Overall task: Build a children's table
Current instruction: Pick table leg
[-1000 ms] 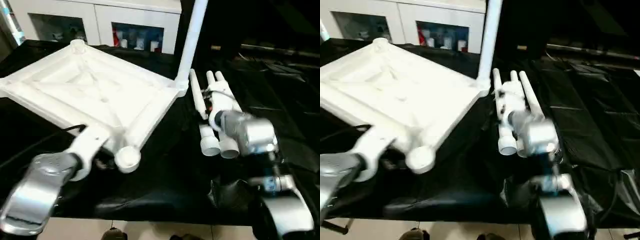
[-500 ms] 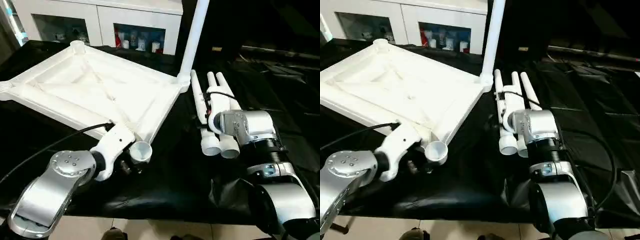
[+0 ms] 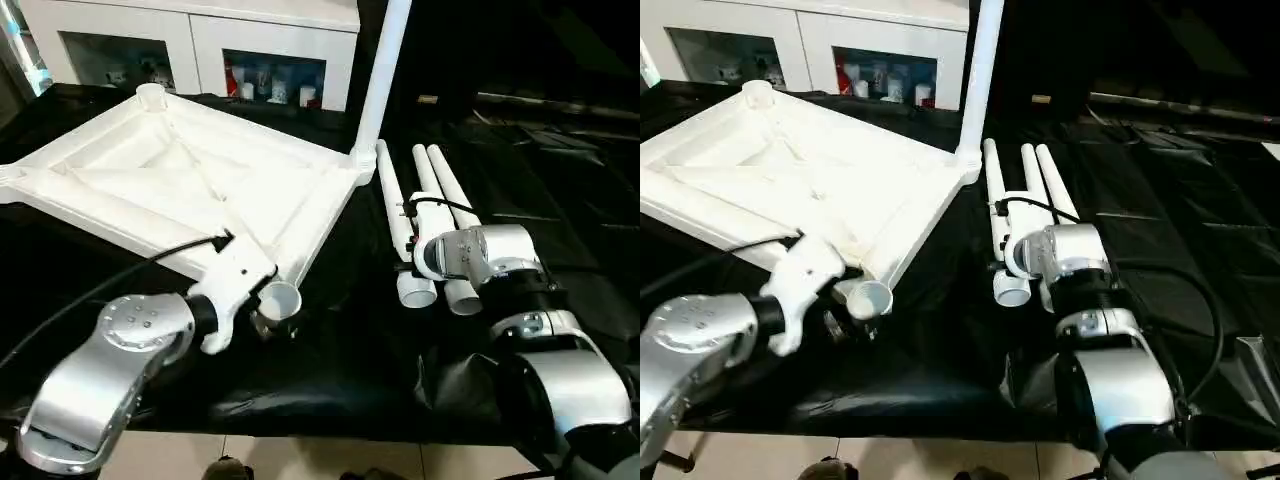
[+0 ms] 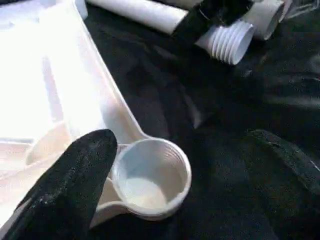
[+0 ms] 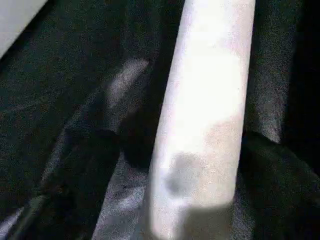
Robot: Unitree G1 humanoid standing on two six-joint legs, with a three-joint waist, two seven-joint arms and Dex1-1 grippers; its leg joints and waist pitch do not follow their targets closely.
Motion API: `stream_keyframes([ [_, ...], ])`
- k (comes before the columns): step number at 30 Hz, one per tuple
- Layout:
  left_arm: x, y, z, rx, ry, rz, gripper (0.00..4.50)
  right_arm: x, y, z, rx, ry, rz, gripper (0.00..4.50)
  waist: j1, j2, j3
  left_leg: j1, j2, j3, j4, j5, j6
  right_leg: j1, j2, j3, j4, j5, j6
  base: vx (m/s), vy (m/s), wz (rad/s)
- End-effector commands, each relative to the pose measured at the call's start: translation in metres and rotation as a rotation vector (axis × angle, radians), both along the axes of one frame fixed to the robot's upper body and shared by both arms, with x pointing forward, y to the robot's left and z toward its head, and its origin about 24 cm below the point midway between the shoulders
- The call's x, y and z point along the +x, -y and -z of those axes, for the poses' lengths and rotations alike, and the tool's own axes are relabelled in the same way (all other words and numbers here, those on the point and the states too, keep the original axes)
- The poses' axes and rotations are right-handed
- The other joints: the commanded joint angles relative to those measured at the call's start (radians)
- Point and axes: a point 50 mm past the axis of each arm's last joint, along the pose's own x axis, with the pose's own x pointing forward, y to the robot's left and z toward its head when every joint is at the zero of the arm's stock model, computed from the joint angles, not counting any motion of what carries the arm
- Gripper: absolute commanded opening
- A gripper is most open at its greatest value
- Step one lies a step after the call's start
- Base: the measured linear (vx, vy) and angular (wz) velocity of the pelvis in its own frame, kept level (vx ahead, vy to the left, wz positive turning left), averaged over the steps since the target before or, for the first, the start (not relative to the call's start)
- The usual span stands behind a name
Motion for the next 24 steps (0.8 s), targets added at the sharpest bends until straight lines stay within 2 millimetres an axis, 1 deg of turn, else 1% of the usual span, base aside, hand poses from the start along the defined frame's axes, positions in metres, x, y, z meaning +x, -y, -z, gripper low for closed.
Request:
stream_keyframes([
  [1, 0.002, 0.0, -0.004, -0.006, 0.013, 0.01, 4.5, 0.001, 0.005, 0.001, -0.004, -0.009, 0.023, 3.66, 0.0, 0.02, -0.08, 0.012, 0.025, -0.007, -0.065, -0.232, -0.078, 0.043, -0.072, 0.049, -0.075, -0.264, -0.122, 0.0, 0.0, 0.0],
  [4, 0.006, -0.002, -0.006, -0.005, 0.023, 0.005, 4.5, 0.002, 0.006, 0.001, -0.002, -0.002, 0.037, 3.35, 0.001, 0.021, -0.081, 0.014, 0.024, -0.007, -0.064, -0.242, -0.08, 0.041, -0.071, 0.049, -0.076, -0.272, -0.122, 0.0, 0.0, 0.0],
  [5, 0.008, -0.003, -0.008, -0.006, 0.027, 0.004, 4.5, 0.003, 0.007, 0.0, 0.004, 0.002, 0.047, 3.35, 0.0, 0.02, -0.081, 0.014, 0.024, -0.007, -0.064, -0.243, -0.08, 0.042, -0.071, 0.049, -0.076, -0.273, -0.122, 0.0, 0.0, 0.0],
  [8, 0.011, -0.004, -0.011, -0.008, 0.042, 0.004, 4.5, 0.005, 0.008, -0.001, 0.024, 0.011, 0.079, 3.05, 0.002, 0.021, -0.087, 0.013, 0.024, -0.007, -0.062, -0.226, -0.083, 0.045, -0.072, 0.048, -0.072, -0.25, -0.124, 0.0, 0.0, 0.0],
  [9, 0.012, -0.004, -0.011, -0.009, 0.045, 0.005, 4.5, 0.005, 0.009, 0.0, 0.029, 0.012, 0.087, 3.05, 0.002, 0.021, -0.088, 0.012, 0.024, -0.007, -0.061, -0.223, -0.082, 0.046, -0.072, 0.049, -0.071, -0.243, -0.126, 0.0, 0.0, 0.0],
  [10, 0.014, -0.004, -0.012, -0.016, 0.051, 0.001, 4.5, 0.005, 0.009, 0.0, 0.029, 0.013, 0.094, 2.89, 0.002, 0.024, -0.088, 0.012, 0.024, -0.007, -0.061, -0.223, -0.085, 0.045, -0.072, 0.048, -0.069, -0.233, -0.131, 0.0, 0.0, 0.0],
  [11, 0.015, -0.003, -0.013, -0.02, 0.054, -0.001, 4.5, 0.005, 0.01, 0.0, 0.029, 0.014, 0.098, 2.89, 0.002, 0.023, -0.088, 0.012, 0.024, -0.006, -0.061, -0.223, -0.084, 0.045, -0.07, 0.048, -0.07, -0.23, -0.131, 0.0, 0.0, 0.0],
  [13, 0.018, -0.003, -0.015, -0.028, 0.062, -0.019, 4.5, 0.006, 0.011, 0.0, 0.031, 0.015, 0.107, 2.68, 0.002, 0.025, -0.089, 0.011, 0.023, -0.006, -0.06, -0.214, -0.083, 0.047, -0.071, 0.048, -0.068, -0.214, -0.135, 0.0, 0.0, 0.0],
  [14, 0.024, -0.005, -0.017, -0.035, 0.068, -0.068, 4.5, 0.005, 0.012, 0.001, 0.034, 0.017, 0.117, 2.58, 0.002, 0.027, -0.09, 0.011, 0.023, -0.006, -0.059, -0.21, -0.083, 0.047, -0.07, 0.048, -0.068, -0.208, -0.134, 0.0, 0.0, 0.0],
  [15, 0.026, -0.005, -0.018, -0.034, 0.069, -0.081, 4.5, 0.005, 0.012, 0.001, 0.035, 0.018, 0.122, 2.51, 0.001, 0.026, -0.09, 0.011, 0.022, -0.005, -0.059, -0.212, -0.083, 0.046, -0.069, 0.049, -0.069, -0.209, -0.133, 0.0, 0.0, 0.0],
  [16, 0.032, -0.006, -0.02, -0.034, 0.076, -0.127, 4.5, 0.005, 0.014, 0.002, 0.039, 0.021, 0.136, 2.43, 0.004, 0.028, -0.091, 0.014, 0.022, -0.005, -0.057, -0.212, -0.085, 0.045, -0.069, 0.048, -0.068, -0.204, -0.133, 0.0, 0.0, 0.0],
  [17, 0.035, -0.006, -0.022, -0.042, 0.082, -0.142, 4.5, 0.005, 0.014, 0.002, 0.043, 0.025, 0.146, 2.35, 0.003, 0.03, -0.09, 0.013, 0.021, -0.005, -0.058, -0.216, -0.086, 0.046, -0.068, 0.048, -0.067, -0.205, -0.133, 0.0, 0.0, 0.0],
  [18, 0.037, -0.006, -0.023, -0.048, 0.085, -0.147, 4.5, 0.005, 0.014, 0.003, 0.046, 0.027, 0.151, 2.28, 0.004, 0.027, -0.092, 0.012, 0.021, -0.006, -0.058, -0.217, -0.085, 0.048, -0.069, 0.047, -0.068, -0.207, -0.131, 0.0, 0.0, 0.0],
  [19, 0.043, -0.005, -0.028, -0.092, 0.121, -0.171, 4.5, 0.005, 0.015, 0.003, 0.054, 0.035, 0.169, 2.2, 0.004, 0.026, -0.091, 0.009, 0.02, -0.006, -0.057, -0.208, -0.085, 0.05, -0.069, 0.048, -0.069, -0.199, -0.13, 0.0, 0.0, 0.0],
  [20, 0.043, -0.005, -0.029, -0.098, 0.126, -0.174, 4.5, 0.005, 0.015, 0.003, 0.055, 0.036, 0.172, 2.2, 0.005, 0.027, -0.093, 0.01, 0.021, -0.007, -0.057, -0.205, -0.084, 0.051, -0.07, 0.047, -0.068, -0.196, -0.131, 0.0, 0.0, 0.0],
  [22, 0.051, -0.004, -0.033, -0.115, 0.204, -0.209, 4.5, 0.004, 0.014, 0.003, 0.074, 0.051, 0.195, 2.04, 0.006, 0.027, -0.093, 0.008, 0.02, -0.007, -0.057, -0.196, -0.08, 0.052, -0.069, 0.047, -0.07, -0.182, -0.127, 0.0, 0.0, 0.0],
  [23, 0.058, -0.002, -0.036, -0.134, 0.249, -0.23, 4.5, 0.004, 0.014, 0.003, 0.093, 0.074, 0.216, 1.99, 0.007, 0.03, -0.096, 0.008, 0.021, -0.008, -0.057, -0.187, -0.076, 0.053, -0.069, 0.046, -0.067, -0.16, -0.127, 0.0, 0.0, 0.0],
  [24, 0.061, 0.0, -0.037, -0.139, 0.273, -0.238, 4.5, 0.003, 0.015, 0.004, 0.098, 0.079, 0.231, 1.95, 0.006, 0.028, -0.094, 0.007, 0.02, -0.006, -0.057, -0.187, -0.074, 0.051, -0.068, 0.047, -0.071, -0.162, -0.122, 0.0, 0.0, 0.0],
])
